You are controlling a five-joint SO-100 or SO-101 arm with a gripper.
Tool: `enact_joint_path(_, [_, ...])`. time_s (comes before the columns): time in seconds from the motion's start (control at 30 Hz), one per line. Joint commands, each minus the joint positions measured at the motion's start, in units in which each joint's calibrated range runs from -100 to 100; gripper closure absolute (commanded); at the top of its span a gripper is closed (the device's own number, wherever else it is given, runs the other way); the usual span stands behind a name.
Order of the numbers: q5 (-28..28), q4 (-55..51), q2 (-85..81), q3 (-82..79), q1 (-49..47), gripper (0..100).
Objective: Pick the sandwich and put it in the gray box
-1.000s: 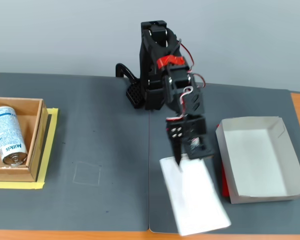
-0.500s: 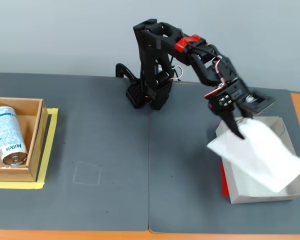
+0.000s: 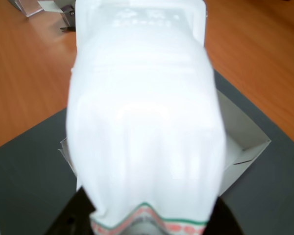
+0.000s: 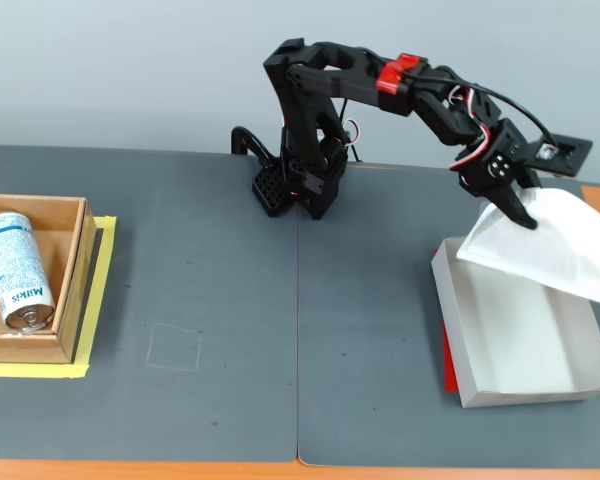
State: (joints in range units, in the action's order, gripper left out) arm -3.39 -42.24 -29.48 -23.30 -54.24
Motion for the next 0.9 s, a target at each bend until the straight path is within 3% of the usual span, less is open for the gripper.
enact_joint_path(0.0, [-0.1,4.7,1.0,3.8,-0.2,98])
enact_joint_path(0.87, [0.5,17.0,17.4,9.7,3.7,98])
